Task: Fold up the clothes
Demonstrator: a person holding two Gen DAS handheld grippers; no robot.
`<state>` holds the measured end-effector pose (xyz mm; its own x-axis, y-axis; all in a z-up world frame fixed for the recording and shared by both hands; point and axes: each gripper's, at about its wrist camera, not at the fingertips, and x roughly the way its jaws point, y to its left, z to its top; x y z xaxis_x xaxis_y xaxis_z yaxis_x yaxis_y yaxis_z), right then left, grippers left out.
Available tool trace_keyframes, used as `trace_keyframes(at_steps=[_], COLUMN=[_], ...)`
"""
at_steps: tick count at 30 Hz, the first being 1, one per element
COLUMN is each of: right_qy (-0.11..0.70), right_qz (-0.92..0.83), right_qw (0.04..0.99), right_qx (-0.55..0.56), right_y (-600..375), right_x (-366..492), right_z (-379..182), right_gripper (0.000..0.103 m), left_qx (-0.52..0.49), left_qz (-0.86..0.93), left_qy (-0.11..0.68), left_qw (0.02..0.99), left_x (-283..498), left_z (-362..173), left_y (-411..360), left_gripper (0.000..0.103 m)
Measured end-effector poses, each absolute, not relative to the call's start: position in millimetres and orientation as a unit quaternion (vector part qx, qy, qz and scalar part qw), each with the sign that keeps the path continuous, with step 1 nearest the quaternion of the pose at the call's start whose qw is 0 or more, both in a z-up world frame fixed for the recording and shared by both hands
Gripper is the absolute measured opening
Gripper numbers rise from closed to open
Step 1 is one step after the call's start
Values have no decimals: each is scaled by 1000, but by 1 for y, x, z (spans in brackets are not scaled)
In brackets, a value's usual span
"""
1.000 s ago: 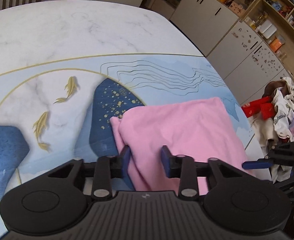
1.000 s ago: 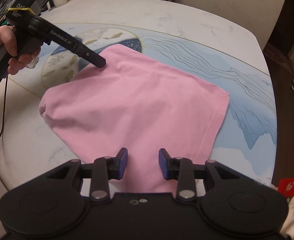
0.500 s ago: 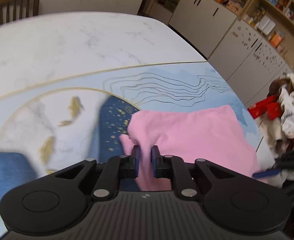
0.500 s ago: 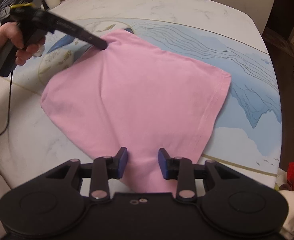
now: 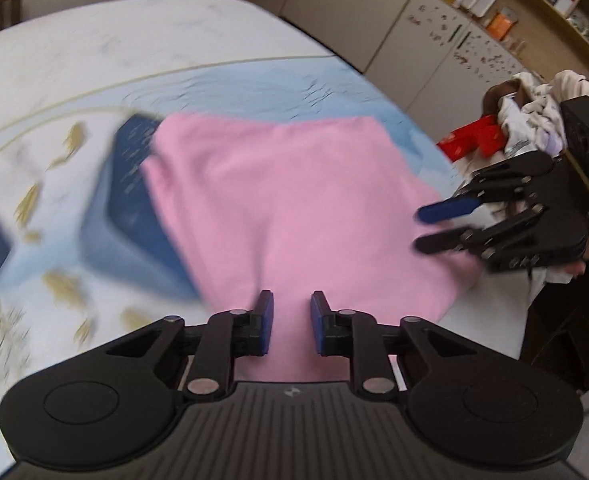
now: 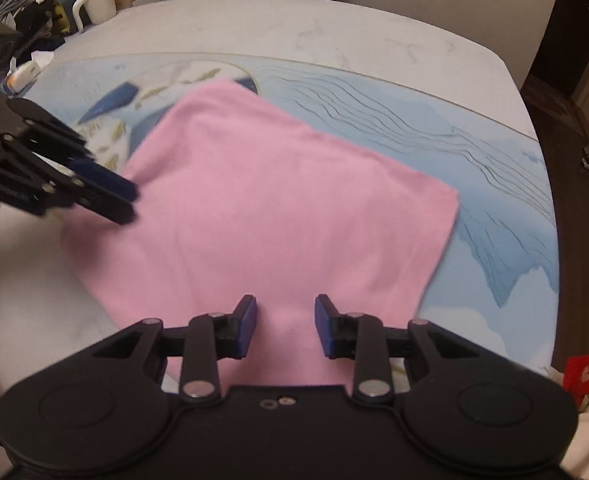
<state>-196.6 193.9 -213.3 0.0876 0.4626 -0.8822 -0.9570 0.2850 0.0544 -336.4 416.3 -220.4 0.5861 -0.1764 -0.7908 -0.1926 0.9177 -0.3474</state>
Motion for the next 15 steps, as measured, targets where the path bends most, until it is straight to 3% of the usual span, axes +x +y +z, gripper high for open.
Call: trace_keyframes(at_steps=[15], right_qy=[455], right_qz=[479], right_qw=[690], right_qx=[-296], right_y=[152], right_x=[-208], right_z=[-219], right_gripper=[103], left_qx=[-145], left_qz=[-19], left_qy=[474], left_qw=[868], left_x=[-371], left_z=[-219], left_y=[390], left_gripper=[14])
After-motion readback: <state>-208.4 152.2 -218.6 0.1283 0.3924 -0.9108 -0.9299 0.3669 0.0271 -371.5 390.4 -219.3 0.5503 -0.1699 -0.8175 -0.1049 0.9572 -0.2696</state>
